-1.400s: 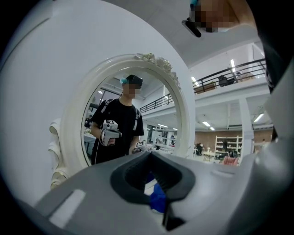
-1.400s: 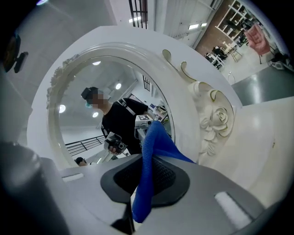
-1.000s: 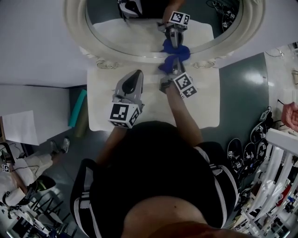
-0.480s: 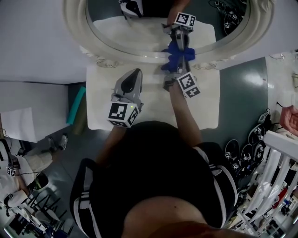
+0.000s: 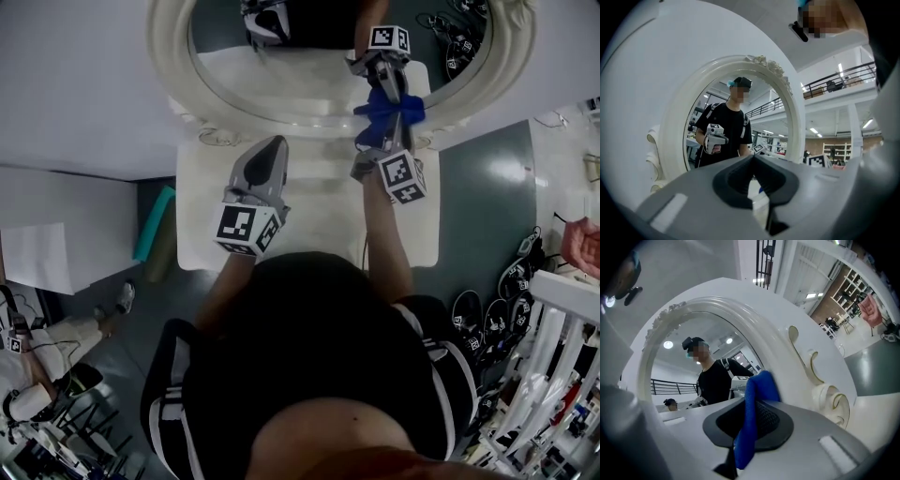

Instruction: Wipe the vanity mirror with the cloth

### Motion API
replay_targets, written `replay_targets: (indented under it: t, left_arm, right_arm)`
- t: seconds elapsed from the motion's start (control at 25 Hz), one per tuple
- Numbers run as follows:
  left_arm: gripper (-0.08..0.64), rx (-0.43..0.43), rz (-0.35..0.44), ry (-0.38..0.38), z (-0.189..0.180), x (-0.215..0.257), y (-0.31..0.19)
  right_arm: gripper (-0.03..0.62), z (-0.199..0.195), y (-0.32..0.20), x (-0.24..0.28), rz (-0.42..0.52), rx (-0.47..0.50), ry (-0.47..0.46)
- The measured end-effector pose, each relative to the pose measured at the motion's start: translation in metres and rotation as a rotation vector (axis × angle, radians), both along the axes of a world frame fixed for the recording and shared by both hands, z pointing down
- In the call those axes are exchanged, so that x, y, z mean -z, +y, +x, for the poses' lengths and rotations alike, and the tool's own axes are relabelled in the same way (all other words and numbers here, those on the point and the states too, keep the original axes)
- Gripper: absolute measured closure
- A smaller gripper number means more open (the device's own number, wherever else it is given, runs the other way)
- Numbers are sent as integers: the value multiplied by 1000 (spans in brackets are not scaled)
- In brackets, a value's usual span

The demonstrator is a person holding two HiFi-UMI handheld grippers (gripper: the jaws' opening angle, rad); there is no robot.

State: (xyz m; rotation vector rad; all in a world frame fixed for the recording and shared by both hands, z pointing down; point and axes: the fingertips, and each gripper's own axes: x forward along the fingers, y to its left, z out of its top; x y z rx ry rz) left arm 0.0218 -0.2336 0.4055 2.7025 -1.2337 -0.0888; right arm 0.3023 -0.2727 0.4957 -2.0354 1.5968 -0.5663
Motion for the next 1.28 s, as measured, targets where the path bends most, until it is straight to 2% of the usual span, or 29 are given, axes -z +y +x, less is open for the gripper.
replay_targets:
  t: [0.24,0.4,0.64,0.84,1.0,1.28]
  left_arm:
    - [552,-18,8,-34,21,21,-3]
    - [552,-34,-4,-23,25,29,4]
    - [552,-80,-6,-9,30,35,12]
    - [552,-83,14,-26,29,44,16]
    - [552,-90,25,-54,29,46,16]
    - [552,-73,35,-37,19,57,15]
  right_arm:
    - [557,25,4,43,29,-16,82]
    - [557,32,11,78,78,-4,83]
    - [557,36,12,142,161,-16,252]
    - [557,26,8,200,256,-8,343]
    - [557,18,6,230,297,3,405]
    - [557,-6,2,285,384,56,499]
